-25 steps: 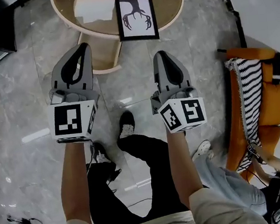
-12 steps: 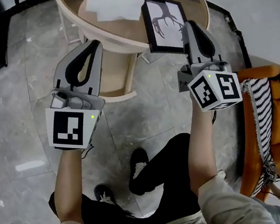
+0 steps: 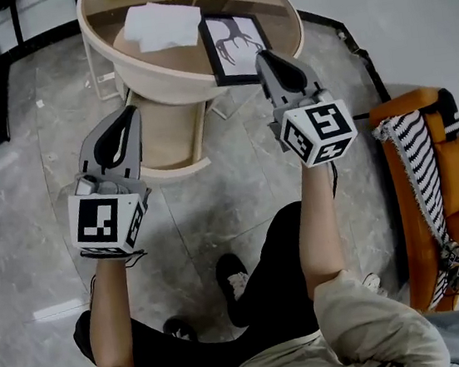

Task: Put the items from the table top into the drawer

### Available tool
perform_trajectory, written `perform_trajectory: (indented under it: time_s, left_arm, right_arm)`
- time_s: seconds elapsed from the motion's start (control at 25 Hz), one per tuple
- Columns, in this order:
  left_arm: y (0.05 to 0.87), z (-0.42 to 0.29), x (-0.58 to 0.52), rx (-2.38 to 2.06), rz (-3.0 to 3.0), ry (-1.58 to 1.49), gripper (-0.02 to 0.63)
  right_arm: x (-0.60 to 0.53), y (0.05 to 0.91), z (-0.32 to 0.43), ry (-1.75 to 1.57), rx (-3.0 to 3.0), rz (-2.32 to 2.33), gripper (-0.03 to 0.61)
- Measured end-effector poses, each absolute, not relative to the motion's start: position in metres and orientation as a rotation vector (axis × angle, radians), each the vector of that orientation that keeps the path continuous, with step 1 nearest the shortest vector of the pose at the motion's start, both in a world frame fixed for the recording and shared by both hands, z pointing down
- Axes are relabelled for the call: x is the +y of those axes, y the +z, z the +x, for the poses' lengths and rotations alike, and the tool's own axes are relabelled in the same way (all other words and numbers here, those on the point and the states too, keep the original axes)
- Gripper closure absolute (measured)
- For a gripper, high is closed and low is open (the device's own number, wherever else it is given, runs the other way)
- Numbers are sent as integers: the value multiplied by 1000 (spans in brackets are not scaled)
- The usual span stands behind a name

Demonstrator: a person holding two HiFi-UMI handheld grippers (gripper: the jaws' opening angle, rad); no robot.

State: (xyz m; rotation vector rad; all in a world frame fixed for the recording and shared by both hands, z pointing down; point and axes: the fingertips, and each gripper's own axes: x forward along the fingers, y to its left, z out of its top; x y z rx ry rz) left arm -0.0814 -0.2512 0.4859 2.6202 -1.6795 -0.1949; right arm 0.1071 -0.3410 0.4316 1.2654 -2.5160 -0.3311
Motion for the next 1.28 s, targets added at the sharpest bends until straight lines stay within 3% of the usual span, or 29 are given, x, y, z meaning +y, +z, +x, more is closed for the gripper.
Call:
perform_trajectory:
  time_s: [0.16,0.28,0.4,0.72,0.96,1.28]
  left_arm:
    - [500,-95,-225,-1651,2555,-241,591]
    - [520,-87,-218,-1633,2596,-136,591]
    - [529,-68,-217,-1595,2642,-81,591]
    - [548,-51,-213,-1514,2661,-23,591]
    - [551,-66,-216,-1540,2604,-24,591]
    - [550,-56,-211,-1498,2641,-33,591]
  right_arm:
    - [-314,453,95,-557,-2342,999,523]
    - [-309,479,97,-593,-2245,907,375]
    - [-322,488,97,-730,-2109,908,336]
    - [-331,505,67,-883,-1957,817,341]
    - [-324,507,65,-935,-1892,793,438]
    - [-296,502,59,-1078,-1798,769,466]
